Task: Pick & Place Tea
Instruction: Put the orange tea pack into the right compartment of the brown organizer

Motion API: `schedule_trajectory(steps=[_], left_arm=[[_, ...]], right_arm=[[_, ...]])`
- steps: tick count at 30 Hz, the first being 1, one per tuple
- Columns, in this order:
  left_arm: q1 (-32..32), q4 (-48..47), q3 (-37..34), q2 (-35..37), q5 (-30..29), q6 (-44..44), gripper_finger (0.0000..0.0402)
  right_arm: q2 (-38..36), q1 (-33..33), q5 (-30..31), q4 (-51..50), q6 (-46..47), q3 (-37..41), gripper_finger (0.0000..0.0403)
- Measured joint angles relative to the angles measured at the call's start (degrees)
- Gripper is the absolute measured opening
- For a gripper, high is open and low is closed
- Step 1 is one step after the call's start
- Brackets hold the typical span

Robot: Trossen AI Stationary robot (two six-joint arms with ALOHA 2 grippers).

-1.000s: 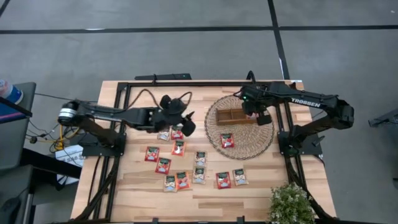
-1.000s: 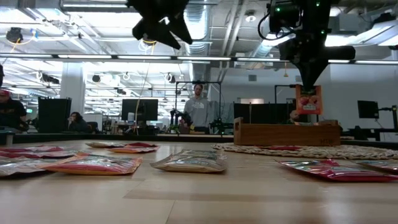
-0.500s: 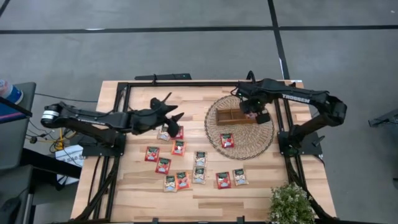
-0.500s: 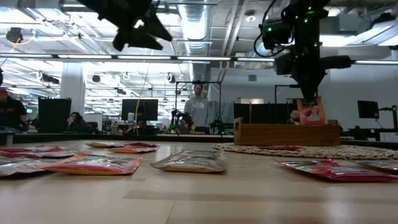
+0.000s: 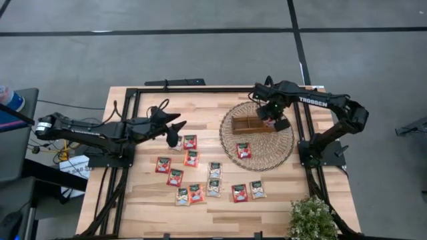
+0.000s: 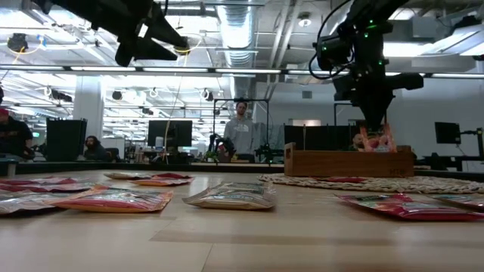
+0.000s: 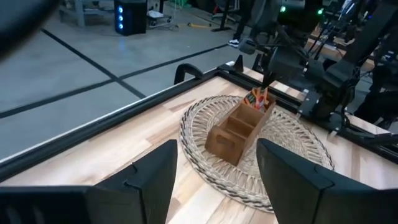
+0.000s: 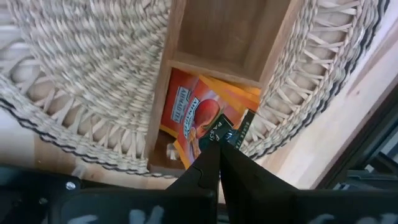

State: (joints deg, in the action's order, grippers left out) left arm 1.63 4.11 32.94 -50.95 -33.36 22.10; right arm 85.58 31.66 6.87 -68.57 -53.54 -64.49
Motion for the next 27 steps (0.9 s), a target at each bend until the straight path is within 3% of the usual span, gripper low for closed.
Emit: schedule_trajectory(steps=[27], left_arm=[[0.0,-1.88,-0.06,0.1,2.05,0.23,0.0213]], right_arm=[[0.0,1.88,-0.98,0.24,-2.47,0.0,0.0]])
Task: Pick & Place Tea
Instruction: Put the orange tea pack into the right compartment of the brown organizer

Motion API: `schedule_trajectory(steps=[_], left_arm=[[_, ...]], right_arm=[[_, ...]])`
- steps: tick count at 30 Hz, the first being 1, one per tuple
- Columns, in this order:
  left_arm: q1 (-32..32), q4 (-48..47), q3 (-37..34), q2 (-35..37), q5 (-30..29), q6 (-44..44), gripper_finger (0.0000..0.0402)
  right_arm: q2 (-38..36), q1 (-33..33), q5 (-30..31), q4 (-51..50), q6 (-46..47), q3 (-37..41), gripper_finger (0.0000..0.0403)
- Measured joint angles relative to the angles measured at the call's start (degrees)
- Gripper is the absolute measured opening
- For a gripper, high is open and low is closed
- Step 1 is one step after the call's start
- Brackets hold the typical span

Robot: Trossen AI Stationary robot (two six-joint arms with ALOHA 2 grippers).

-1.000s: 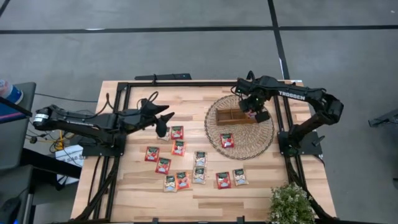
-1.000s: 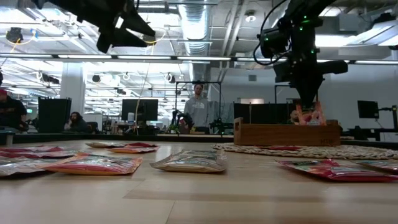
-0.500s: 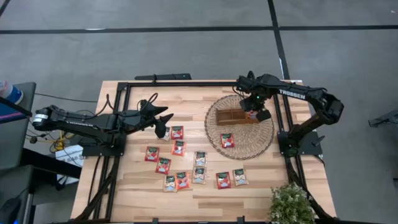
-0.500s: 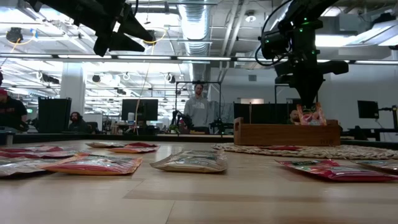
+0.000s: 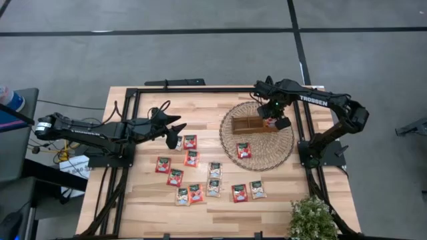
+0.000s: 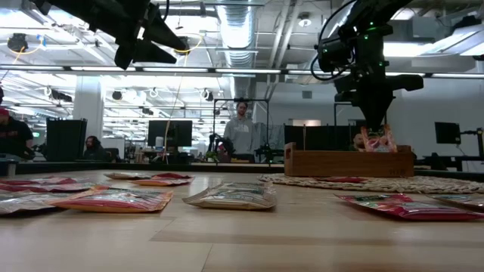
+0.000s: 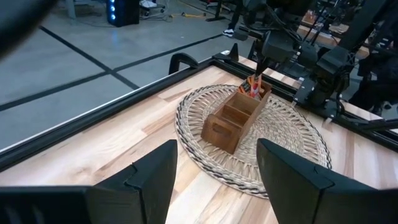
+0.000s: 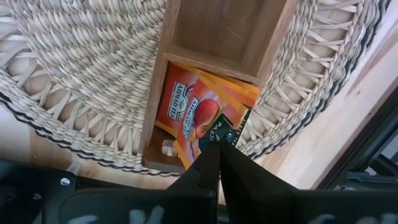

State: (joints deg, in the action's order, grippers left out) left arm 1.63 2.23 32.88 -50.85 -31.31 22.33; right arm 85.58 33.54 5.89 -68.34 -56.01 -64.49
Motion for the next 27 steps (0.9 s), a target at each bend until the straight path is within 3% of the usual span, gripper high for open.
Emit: schedule_trajectory(steps=[6,15,20,24,27], left_arm=[[0.0,-0.52,0.0,-0.02,0.53,0.0,0.0213],[0.0,-0.64,0.02,-0.02,0.57,-0.26,0.0213],[0.0,-0.64,0.02,-0.02,0.57,-0.4,0.0213],[0.0,-1.06,0.04,-0.02,0.57,-0.92,0.0213],[0.0,-1.51,0.04,-0.02,0.57,-0.89,0.0213]], right_arm=[[0.0,-0.02,0.02,-0.01,0.87,0.0,0.0015],[0.0,-0.02,0.68,0.02,2.01,0.0,0.0087],[0.0,-0.02,8.81,-0.01,2.72,-0.05,0.0108],[0.02,-1.22,17.03,-1.62,10.72,-2.4,0.0113],[0.02,-3.23,15.27,-7.13,16.99,-5.72,0.0113]])
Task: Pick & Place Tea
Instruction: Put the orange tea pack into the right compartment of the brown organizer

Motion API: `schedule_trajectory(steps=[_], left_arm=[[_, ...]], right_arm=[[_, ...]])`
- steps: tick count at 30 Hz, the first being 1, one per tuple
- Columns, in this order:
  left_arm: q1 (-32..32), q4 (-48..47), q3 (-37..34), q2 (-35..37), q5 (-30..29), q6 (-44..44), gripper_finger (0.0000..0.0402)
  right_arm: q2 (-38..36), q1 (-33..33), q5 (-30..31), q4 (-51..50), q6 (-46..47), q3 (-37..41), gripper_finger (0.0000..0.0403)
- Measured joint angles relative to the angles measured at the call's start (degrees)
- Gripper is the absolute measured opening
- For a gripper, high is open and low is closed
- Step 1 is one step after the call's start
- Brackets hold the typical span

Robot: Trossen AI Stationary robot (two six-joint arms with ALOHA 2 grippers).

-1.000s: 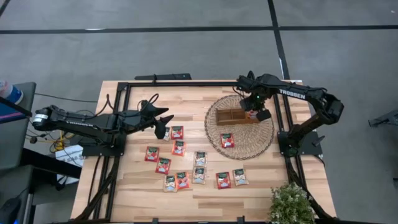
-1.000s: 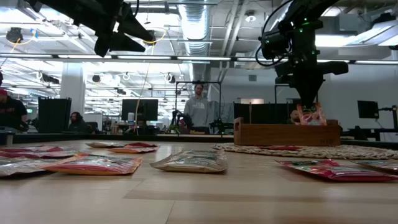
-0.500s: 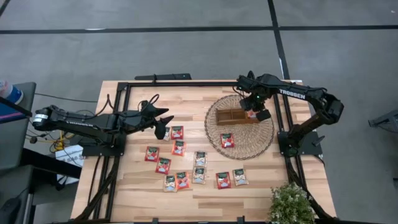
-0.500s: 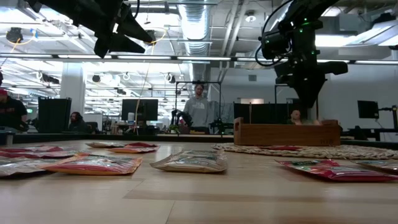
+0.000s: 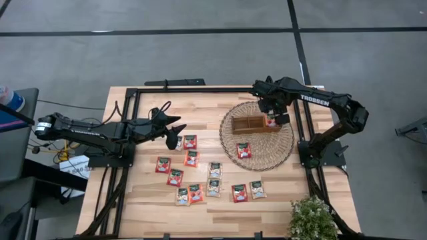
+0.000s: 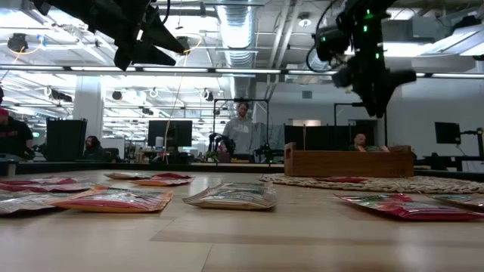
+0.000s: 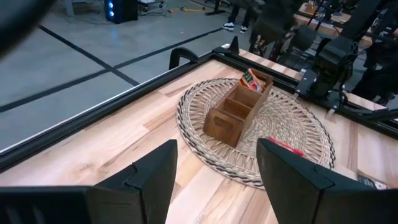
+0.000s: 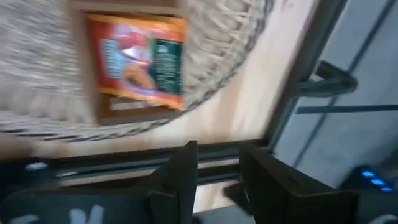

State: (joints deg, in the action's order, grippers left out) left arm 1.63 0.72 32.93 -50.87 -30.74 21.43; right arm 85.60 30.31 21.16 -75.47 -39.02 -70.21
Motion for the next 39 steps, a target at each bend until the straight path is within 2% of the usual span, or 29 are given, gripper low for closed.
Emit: schedule_trajectory(steps=[4,8,15,22,24,32,36,39], left_arm=[[0.0,-0.22,0.01,0.0,0.1,2.52,0.0213],[0.0,-0.38,0.02,0.0,0.27,6.23,0.0213],[0.0,-1.12,0.02,-0.02,4.26,9.4,0.0213],[0.0,-1.98,0.04,-2.35,15.32,11.65,0.0213],[0.0,-1.91,0.07,-4.3,16.91,12.18,0.0213],[-0.02,0.02,0.07,-10.12,16.76,14.42,0.0213],[-0.04,1.87,0.07,-10.93,17.25,16.41,0.0213],[-0.04,2.93,0.07,-10.88,18.11,20.19,0.0213]], right_arm=[[-1.61,-3.92,-8.58,-3.33,9.15,-3.29,0.011],[-5.21,-9.83,-16.54,-3.36,17.56,-3.46,0.0098],[-9.46,-22.36,-16.93,-3.58,31.55,-3.46,0.0072],[-16.27,-30.06,-16.8,-3.05,43.76,-2.71,0.0068],[-19.88,-30.34,-16.62,-3.0,47.28,-0.2,0.0067],[-37.74,-29.42,-17.66,0.54,57.05,15.05,0.0067],[-43.92,-29.5,-19.81,8.27,58.6,19.91,0.0067],[-49.06,-30.47,-19.8,17.98,58.95,24.34,0.0067]])
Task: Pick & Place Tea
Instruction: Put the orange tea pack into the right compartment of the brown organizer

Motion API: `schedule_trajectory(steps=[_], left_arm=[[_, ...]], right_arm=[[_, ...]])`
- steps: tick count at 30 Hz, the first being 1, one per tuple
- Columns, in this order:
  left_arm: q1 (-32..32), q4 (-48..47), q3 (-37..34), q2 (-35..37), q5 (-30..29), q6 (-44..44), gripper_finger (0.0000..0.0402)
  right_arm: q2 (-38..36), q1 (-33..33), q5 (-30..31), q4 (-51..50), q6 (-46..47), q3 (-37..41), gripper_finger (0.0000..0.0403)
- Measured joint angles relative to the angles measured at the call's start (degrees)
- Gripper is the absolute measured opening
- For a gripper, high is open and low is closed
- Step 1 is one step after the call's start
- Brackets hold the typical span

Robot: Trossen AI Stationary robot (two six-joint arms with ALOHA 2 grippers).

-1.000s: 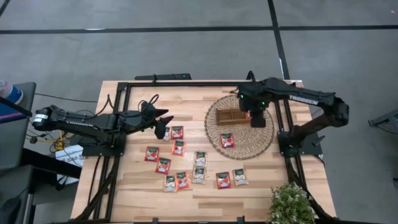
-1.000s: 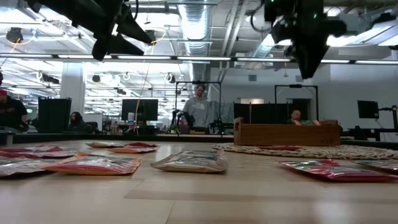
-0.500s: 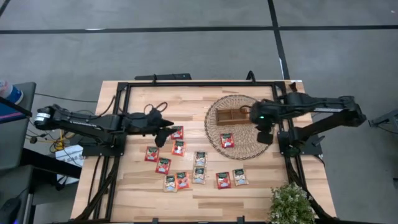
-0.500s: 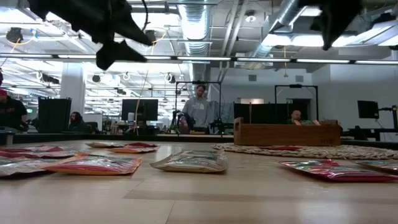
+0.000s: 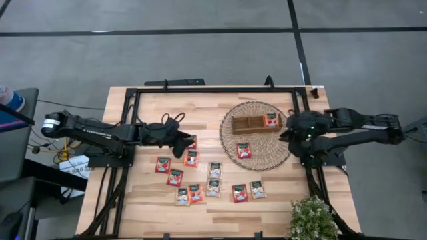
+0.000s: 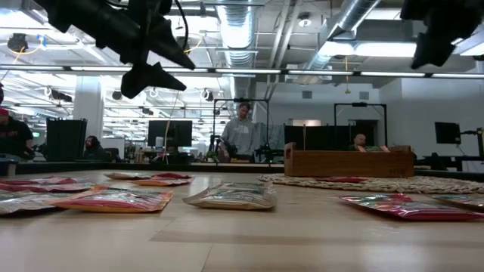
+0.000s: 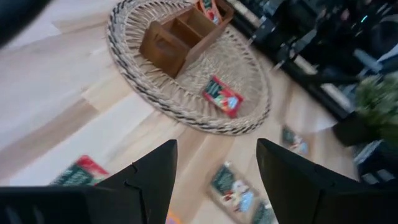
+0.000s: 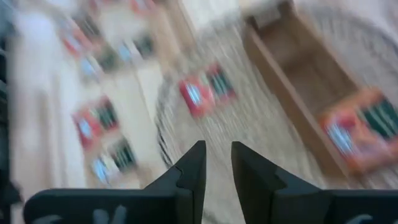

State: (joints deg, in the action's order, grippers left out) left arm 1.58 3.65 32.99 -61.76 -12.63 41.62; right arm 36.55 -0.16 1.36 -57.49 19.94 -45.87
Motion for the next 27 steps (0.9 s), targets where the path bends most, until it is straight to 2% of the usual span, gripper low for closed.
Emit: schedule_trajectory(steps=[3,6,8,11,15,18,23,25,27], left_arm=[[0.0,1.34,0.0,-0.03,0.29,2.16,0.0213],[-0.02,3.66,0.0,-0.11,3.83,2.89,0.0213],[0.12,6.43,0.0,-0.88,6.88,2.85,0.0213],[1.08,9.9,0.66,-3.22,8.28,2.86,0.0213],[2.89,7.34,6.05,-9.02,9.38,1.46,0.0213],[3.41,-3.78,12.65,-13.61,7.24,3.31,0.0213],[2.48,-35.99,26.19,-22.01,-0.01,19.85,0.0213],[1.96,-45.09,29.54,-25.74,0.58,25.22,0.0213],[1.5,-48.31,31.36,-29.2,4.75,28.72,0.0213]], right_arm=[[-3.99,-1.57,-1.18,11.27,-0.25,5.62,0.0067],[-6.98,-3.03,-2.07,18.65,0.74,11.13,0.0067],[-8.48,-4.01,-2.09,21.81,2.25,14.15,0.0067],[-10.42,-5.13,-2.07,23.98,3.89,16.57,0.0067],[-12.29,-5.95,-1.57,24.25,4.64,16.92,0.0067],[-13.18,-5.88,-1.43,24.6,4.62,16.92,0.0067],[-13.87,-5.71,-1.4,24.68,4.64,16.92,0.0067],[-13.81,-5.71,-1.39,24.63,4.64,16.95,0.0067],[-13.81,-5.71,-1.41,24.73,4.62,16.95,0.0067]])
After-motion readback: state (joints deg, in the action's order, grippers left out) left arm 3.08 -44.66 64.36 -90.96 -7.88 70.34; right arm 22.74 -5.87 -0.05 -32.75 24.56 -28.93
